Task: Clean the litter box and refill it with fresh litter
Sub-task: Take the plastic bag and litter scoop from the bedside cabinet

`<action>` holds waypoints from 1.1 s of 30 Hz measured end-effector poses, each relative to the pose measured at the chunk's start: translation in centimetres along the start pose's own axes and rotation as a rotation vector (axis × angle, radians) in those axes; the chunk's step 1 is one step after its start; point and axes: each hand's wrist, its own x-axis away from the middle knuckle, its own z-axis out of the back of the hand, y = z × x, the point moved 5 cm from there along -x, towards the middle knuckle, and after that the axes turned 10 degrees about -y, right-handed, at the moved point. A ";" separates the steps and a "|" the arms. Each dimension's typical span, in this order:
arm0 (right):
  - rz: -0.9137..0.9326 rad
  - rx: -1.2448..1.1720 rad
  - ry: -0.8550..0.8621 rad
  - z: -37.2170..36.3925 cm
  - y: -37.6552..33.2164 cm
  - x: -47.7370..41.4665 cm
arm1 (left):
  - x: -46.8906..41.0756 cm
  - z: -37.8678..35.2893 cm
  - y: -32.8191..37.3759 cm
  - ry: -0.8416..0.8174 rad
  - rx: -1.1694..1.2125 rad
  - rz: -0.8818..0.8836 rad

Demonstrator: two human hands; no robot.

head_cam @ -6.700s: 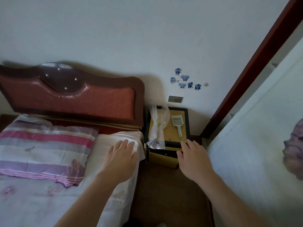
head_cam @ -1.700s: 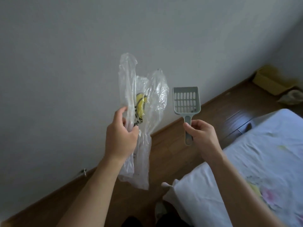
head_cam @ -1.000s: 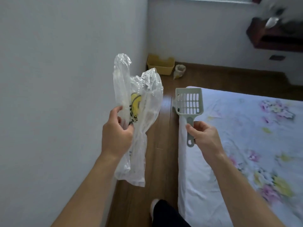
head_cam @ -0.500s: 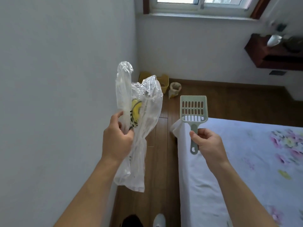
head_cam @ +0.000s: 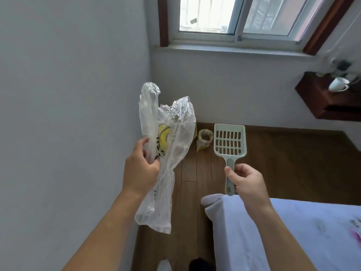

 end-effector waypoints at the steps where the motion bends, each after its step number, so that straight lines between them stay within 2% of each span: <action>1: -0.002 -0.002 0.005 0.3 -0.6 -2.0 | -2.3 -0.5 0.5 -0.009 -0.005 -0.005; 10: -0.005 0.050 -0.051 2.5 -4.2 -23.7 | -22.3 -8.2 2.6 0.013 -0.011 0.045; 16: -0.089 0.058 -0.136 3.5 -8.0 -36.4 | -32.7 -10.9 3.6 0.062 -0.007 0.122; 28: -0.082 0.128 -0.247 0.1 -13.4 -58.8 | -53.5 -15.1 1.3 0.098 0.028 0.203; 33: -0.082 0.186 -0.337 -1.4 -14.5 -66.3 | -59.1 -16.5 1.3 0.146 0.013 0.244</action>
